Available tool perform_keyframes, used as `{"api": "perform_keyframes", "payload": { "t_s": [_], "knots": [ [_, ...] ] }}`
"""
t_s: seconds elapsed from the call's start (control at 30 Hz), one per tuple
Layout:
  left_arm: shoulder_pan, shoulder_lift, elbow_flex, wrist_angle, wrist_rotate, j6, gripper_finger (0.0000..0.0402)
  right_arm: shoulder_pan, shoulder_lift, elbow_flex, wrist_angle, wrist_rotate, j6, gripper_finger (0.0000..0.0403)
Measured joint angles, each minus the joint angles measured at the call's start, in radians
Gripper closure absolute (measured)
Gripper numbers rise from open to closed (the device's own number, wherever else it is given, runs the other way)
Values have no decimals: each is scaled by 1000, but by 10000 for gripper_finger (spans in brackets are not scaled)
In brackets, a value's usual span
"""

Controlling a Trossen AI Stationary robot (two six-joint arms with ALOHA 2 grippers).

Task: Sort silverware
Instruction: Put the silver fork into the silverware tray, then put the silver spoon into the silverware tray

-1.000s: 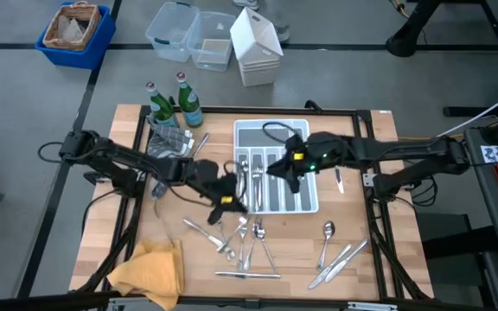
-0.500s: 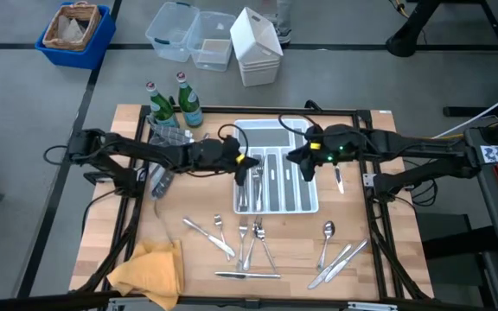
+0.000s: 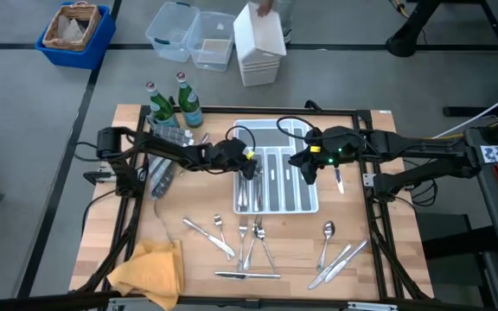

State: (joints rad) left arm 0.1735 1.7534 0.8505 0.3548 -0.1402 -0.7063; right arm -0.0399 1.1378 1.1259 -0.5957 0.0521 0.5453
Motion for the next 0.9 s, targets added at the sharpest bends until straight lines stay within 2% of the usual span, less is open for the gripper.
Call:
{"api": "perform_keyframes", "payload": {
  "t_s": [0.2,0.43,0.7,0.9],
  "knots": [
    [-6,56,0,-2,1,-21,401,0,0,0,0,0,0,318],
    [-10,62,0,-7,3,-36,398,1,0,0,-1,-2,5,318],
    [-10,62,0,-29,27,-51,328,1,20,0,-4,-22,102,318],
    [-3,42,0,-38,108,-49,301,4,69,0,-4,-140,166,318]
  ]
}}
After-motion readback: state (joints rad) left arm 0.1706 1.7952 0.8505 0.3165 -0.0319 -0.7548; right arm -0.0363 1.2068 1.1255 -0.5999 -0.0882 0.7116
